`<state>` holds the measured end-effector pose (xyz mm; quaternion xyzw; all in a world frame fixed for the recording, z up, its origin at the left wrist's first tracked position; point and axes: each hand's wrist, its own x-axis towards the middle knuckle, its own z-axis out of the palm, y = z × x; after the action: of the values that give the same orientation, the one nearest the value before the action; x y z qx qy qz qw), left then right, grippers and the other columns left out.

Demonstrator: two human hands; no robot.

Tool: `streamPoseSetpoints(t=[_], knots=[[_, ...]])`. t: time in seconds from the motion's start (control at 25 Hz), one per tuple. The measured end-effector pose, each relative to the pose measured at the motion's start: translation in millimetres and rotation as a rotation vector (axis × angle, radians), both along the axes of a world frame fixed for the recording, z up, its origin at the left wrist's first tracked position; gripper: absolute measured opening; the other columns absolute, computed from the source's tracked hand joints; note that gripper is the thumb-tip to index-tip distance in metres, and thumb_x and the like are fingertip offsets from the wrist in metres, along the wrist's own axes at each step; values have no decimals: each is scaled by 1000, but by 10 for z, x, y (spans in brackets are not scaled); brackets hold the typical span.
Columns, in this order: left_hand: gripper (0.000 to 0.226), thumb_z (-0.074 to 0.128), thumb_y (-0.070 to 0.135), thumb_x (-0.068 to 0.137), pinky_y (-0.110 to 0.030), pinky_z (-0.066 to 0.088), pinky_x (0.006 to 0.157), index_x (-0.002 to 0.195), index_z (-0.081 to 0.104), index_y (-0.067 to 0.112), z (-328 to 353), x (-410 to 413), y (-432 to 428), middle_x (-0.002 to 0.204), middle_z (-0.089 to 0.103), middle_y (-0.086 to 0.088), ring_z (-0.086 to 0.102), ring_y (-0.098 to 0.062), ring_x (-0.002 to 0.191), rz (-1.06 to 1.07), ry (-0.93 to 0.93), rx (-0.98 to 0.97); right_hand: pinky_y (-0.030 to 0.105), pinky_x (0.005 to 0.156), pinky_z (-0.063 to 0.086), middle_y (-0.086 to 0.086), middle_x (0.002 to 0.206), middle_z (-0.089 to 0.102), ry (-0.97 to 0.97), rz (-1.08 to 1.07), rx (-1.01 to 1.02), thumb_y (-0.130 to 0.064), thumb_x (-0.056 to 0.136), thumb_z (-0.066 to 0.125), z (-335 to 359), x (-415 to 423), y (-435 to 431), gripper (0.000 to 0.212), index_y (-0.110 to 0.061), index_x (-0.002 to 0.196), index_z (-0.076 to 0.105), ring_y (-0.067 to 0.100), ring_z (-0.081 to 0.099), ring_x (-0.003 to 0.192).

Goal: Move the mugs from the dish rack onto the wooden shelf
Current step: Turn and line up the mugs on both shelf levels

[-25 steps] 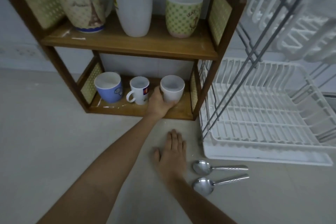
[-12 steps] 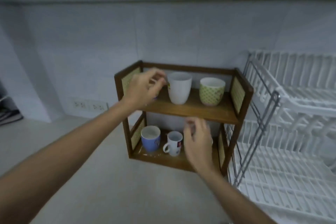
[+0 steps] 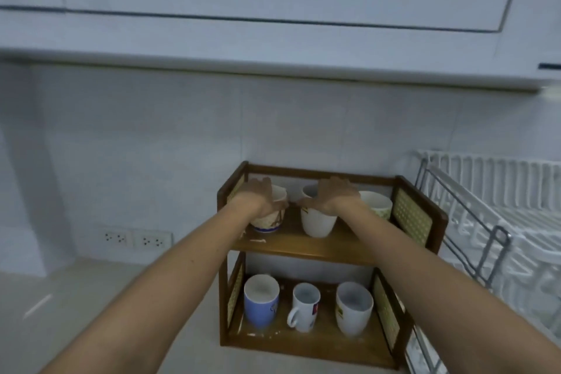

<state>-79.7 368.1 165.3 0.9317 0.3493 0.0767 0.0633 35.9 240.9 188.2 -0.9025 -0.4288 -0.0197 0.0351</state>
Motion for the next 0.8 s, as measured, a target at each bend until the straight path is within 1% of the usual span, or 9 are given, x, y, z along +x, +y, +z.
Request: streamPoseSetpoints(t=[0.08,0.2,0.28,0.36,0.44,0.52,0.64,0.72,0.8], knots=[[83,53,60,83,-38,48,94,146,25,14,21,-25,75,142,46,-15,51,-32,121,-54,6,6,35,87,44,11,141,49,87,42,-12,-64,81,55,54,51,-50,74,-17,138,46,30,50,121],[78,58,51,84,-38,50,93,146,24,17,52,-45,146,142,46,-13,51,-31,121,-114,45,-47,36,104,37,5,156,30,209,92,-57,-48,86,61,118,83,-137,83,-18,152,22,28,35,138],[76,59,47,84,-38,51,91,146,24,18,82,-53,182,143,46,-13,52,-31,120,-142,67,-80,33,102,36,3,157,28,275,131,-51,-39,86,63,132,110,-183,81,-23,152,19,27,33,139],[77,58,46,84,-38,50,94,146,22,18,105,-50,221,146,42,-12,49,-31,123,-168,95,-81,32,101,37,1,156,29,273,160,-79,-35,84,63,146,136,-206,81,-27,151,19,26,35,138],[77,57,47,85,-38,47,97,147,22,18,104,-43,250,149,38,-12,46,-30,127,-202,108,-64,39,106,38,1,156,30,235,179,-146,-34,82,63,178,182,-201,82,-31,150,17,27,37,136],[76,57,47,85,-39,47,98,147,22,18,90,-46,262,149,38,-12,45,-30,128,-223,103,-46,44,106,41,2,156,30,218,199,-210,-33,82,63,218,228,-191,82,-35,149,16,28,39,134],[74,56,48,86,-38,47,97,147,23,23,106,-50,271,148,39,-12,45,-31,127,-245,109,-29,45,104,43,1,154,31,209,223,-249,-30,80,66,266,262,-202,83,-37,147,18,27,40,133],[73,52,57,85,-38,49,94,146,26,27,137,-40,247,146,41,-13,48,-32,124,-221,132,20,45,106,41,0,156,30,209,226,-254,-30,81,67,267,255,-201,84,-35,149,17,27,37,136],[80,44,71,80,-35,50,86,144,32,25,124,-13,188,140,45,-15,52,-32,118,-125,157,96,44,107,39,1,157,29,184,224,-261,-32,82,66,261,254,-167,85,-32,151,15,27,36,137]])
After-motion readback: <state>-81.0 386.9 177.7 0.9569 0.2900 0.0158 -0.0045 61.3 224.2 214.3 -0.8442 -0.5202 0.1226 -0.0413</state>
